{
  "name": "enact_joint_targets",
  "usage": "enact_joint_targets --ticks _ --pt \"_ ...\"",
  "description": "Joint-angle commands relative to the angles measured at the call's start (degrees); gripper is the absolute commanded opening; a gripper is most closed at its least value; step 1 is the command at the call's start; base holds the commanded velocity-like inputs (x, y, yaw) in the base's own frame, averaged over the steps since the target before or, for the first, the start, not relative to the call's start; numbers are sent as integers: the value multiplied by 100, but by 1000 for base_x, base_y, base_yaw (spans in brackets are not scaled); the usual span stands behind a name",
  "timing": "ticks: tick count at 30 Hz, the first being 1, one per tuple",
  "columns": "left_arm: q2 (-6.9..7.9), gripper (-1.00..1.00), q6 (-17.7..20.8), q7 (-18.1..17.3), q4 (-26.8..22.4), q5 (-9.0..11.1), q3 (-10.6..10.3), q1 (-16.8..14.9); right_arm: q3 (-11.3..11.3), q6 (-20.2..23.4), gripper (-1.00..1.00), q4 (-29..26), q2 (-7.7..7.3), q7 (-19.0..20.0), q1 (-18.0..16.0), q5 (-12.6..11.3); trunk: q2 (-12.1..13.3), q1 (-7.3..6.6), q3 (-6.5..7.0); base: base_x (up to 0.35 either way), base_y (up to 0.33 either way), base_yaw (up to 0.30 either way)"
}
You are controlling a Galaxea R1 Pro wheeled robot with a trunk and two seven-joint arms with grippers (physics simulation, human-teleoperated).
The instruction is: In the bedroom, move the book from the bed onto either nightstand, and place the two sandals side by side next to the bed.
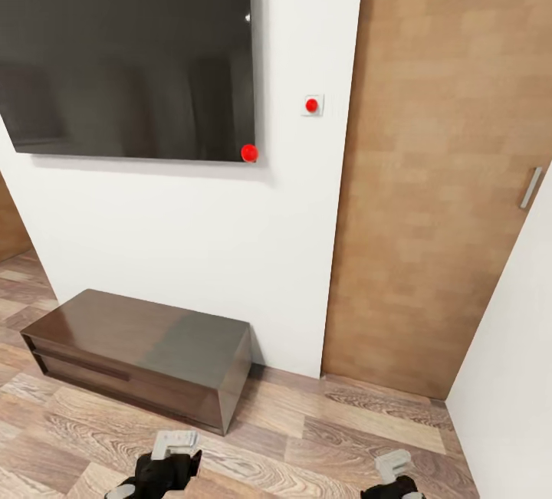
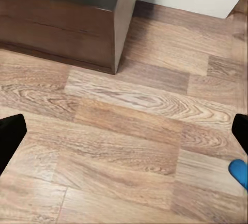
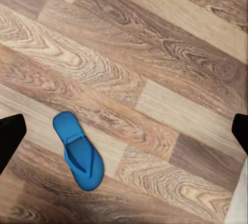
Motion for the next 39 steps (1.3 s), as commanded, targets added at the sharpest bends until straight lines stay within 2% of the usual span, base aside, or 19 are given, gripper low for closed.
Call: enact_joint_targets --ticks 1,3,5,6,10,11,14,21,22,28,29,35,39 --pt "-4 100 222 -8 -218 -1 1 -71 40 140 100 34 6 6 -88 60 -45 22 -27 0 0 0" --pt "-14 100 641 -9 -611 -2 -8 -280 88 367 100 160 66 9 -304 68 -125 66 -63 0 0 0" --pt "-35 100 842 -11 -767 -2 -12 -447 132 471 100 232 106 11 -423 71 -205 110 -98 0 0 0" --pt "-79 100 1013 -10 -856 -2 -14 -631 185 537 100 285 144 11 -506 73 -246 132 -116 0 0 0" --pt "-243 100 1382 -13 -943 7 -12 -1099 298 606 100 353 237 6 -605 65 -406 220 -188 0 0 0" --pt "-308 100 1521 -25 -941 25 -11 -1300 316 614 100 367 275 2 -623 56 -446 242 -206 0 0 0" --pt "-392 100 1694 -67 -869 101 -11 -1610 332 621 100 411 322 -18 -638 46 -566 308 -260 0 0 0" --pt "-481 100 1903 -149 -376 515 -10 -2360 341 626 100 658 387 -49 -650 29 -847 462 -386 0 0 0" --pt "-492 100 1927 -159 -68 771 -12 -2626 340 622 100 811 434 -56 -652 31 -887 484 -404 0 0 0" --pt "-500 100 1881 -178 55 903 -57 -2738 345 593 100 903 468 -59 -652 29 -1128 615 -511 0 0 0" --pt "-494 100 1887 -176 -26 931 -227 -2753 349 532 100 936 484 -57 -630 35 -1168 637 -529 0 0 0" --pt "-502 100 1881 -185 -72 956 -338 -2755 356 304 100 1010 488 -53 -604 52 -1409 769 -637 0 0 0" --pt "-501 100 1885 -196 -61 1080 -550 -2744 359 276 100 1018 490 -57 -589 64 -1569 857 -709 0 0 0"
